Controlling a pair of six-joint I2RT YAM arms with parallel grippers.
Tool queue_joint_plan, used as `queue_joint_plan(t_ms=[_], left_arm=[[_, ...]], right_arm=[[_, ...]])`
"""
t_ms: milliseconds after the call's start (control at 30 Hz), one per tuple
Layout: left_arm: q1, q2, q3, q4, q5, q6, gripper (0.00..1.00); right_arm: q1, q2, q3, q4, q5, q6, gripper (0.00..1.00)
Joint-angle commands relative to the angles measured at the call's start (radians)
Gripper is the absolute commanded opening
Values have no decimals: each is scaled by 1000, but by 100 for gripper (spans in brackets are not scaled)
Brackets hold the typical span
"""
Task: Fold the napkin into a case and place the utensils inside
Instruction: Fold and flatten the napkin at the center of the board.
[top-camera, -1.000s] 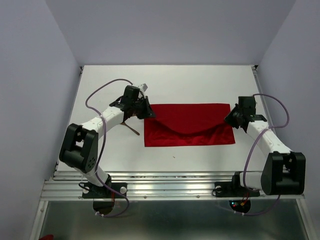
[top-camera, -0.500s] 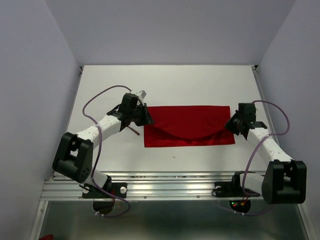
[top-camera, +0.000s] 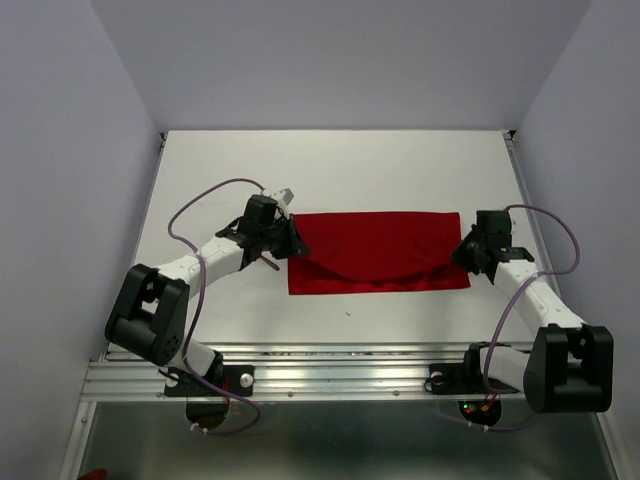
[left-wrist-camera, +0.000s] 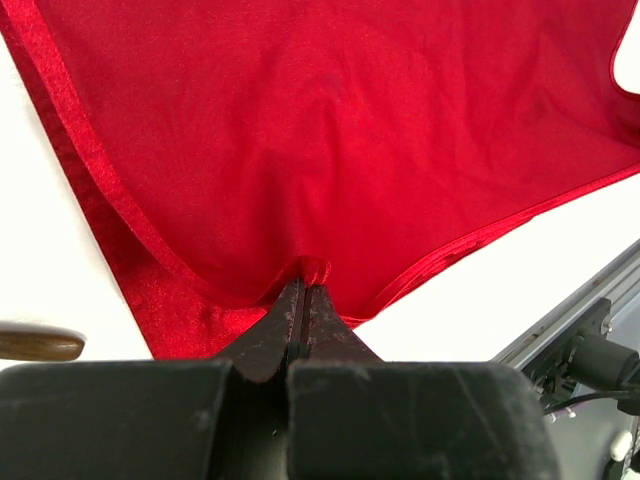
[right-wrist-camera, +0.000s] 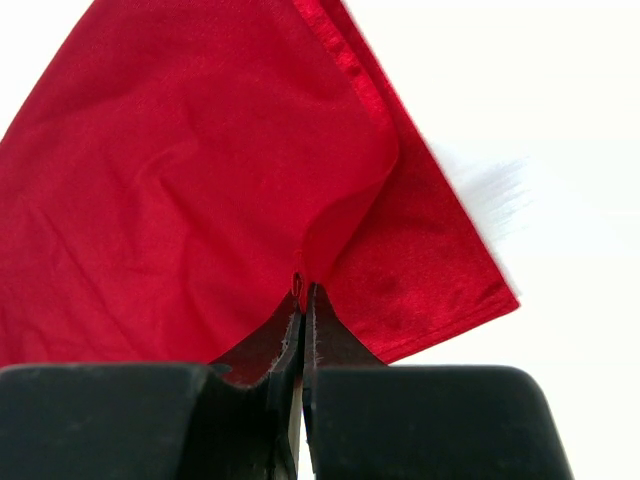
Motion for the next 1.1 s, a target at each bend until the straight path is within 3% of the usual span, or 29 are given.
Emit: queue_joint_plan(t_ms=[0, 367, 833, 867, 933, 967, 1000, 1067], left_arm=[[-6, -2, -17, 51, 21, 0, 0], [-14, -2, 9, 57, 30, -25, 0], [-20, -7, -60, 66, 51, -26, 1], [-20, -4, -65, 65, 56, -26, 6], [-20, -2, -65, 56, 59, -26, 25], [-20, -4, -62, 45, 61, -26, 49], [-20, -8, -57, 37, 56, -28, 62], [-22, -25, -34, 5, 36, -23, 99]], right_arm=[[-8, -32, 10, -2, 74, -34, 1], [-8, -43, 108, -17, 127, -111, 1], [-8, -57, -20, -11, 93, -60, 4], [-8, -58, -24, -11, 93, -63, 7], [-8, -65, -25, -13, 93, -69, 25], [-8, -72, -24, -16, 93, -72, 31], [-8, -77, -21, -20, 96, -74, 45], [-8, -95, -4, -39, 107, -74, 54]])
